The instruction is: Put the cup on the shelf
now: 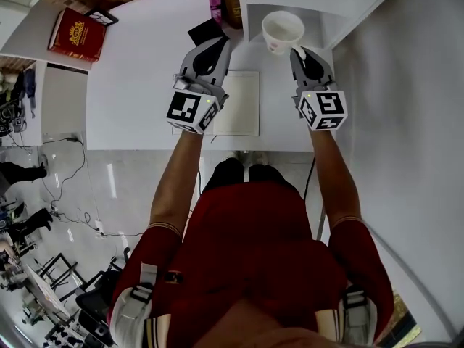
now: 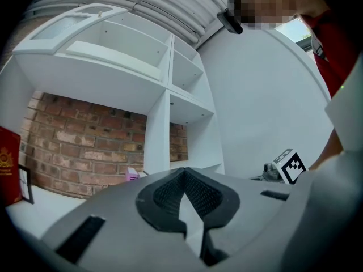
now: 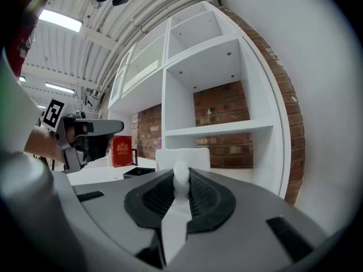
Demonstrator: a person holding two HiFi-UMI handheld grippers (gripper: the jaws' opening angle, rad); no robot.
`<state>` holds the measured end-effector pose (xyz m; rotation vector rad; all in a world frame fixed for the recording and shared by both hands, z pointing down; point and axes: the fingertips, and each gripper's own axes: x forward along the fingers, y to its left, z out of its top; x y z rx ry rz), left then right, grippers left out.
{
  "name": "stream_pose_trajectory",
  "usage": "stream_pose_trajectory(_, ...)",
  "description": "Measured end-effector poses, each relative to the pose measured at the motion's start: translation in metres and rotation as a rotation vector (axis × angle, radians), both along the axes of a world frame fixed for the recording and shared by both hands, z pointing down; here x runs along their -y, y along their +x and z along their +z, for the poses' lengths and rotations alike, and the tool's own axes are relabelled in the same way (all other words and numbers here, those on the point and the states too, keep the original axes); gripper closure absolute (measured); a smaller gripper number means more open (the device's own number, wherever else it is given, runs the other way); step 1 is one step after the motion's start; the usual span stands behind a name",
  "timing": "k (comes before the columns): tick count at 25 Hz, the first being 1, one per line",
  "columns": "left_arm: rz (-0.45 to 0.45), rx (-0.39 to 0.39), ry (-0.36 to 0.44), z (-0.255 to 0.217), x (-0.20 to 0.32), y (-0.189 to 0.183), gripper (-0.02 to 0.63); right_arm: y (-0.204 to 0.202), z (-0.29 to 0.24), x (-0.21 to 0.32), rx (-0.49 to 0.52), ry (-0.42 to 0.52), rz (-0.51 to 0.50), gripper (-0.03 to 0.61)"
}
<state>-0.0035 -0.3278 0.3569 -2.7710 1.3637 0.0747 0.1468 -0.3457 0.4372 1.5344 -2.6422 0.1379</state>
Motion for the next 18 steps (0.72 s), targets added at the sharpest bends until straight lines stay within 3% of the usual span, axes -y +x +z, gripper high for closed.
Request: stream_pose_trajectory(18, -0.007, 0.014, -0.054, 0.03, 0.038, 0.001, 0.611, -0.02, 0.067, 0.066, -0.025, -0.087, 0.007, 0.54)
